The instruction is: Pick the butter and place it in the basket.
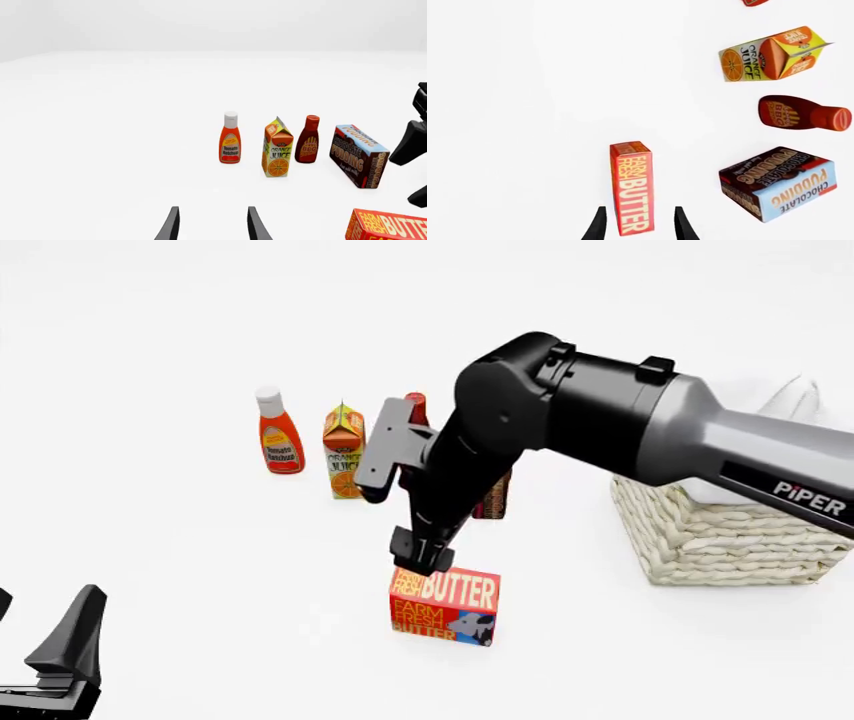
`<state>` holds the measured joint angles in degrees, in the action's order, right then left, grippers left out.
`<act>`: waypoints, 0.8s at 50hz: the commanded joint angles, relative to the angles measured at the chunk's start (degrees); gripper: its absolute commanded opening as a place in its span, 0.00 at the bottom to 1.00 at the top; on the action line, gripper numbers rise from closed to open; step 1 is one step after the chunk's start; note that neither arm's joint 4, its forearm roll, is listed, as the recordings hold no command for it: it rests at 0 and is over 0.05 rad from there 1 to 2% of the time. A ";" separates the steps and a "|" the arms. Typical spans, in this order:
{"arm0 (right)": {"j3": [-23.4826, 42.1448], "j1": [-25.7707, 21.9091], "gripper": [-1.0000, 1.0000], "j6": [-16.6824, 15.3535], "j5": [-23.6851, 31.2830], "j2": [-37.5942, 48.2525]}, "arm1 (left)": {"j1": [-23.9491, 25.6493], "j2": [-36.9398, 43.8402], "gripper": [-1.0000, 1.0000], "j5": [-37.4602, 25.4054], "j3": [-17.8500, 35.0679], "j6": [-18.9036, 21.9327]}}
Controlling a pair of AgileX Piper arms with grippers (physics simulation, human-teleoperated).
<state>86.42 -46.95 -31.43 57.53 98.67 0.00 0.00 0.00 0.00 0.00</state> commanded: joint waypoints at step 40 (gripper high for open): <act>-4.74 -1.15 1.00 1.54 -4.33 0.53 | 0.00 0.00 1.00 0.00 0.00 0.00</act>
<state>82.44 -47.70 -30.35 53.88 99.26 0.00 0.00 0.00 0.00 0.00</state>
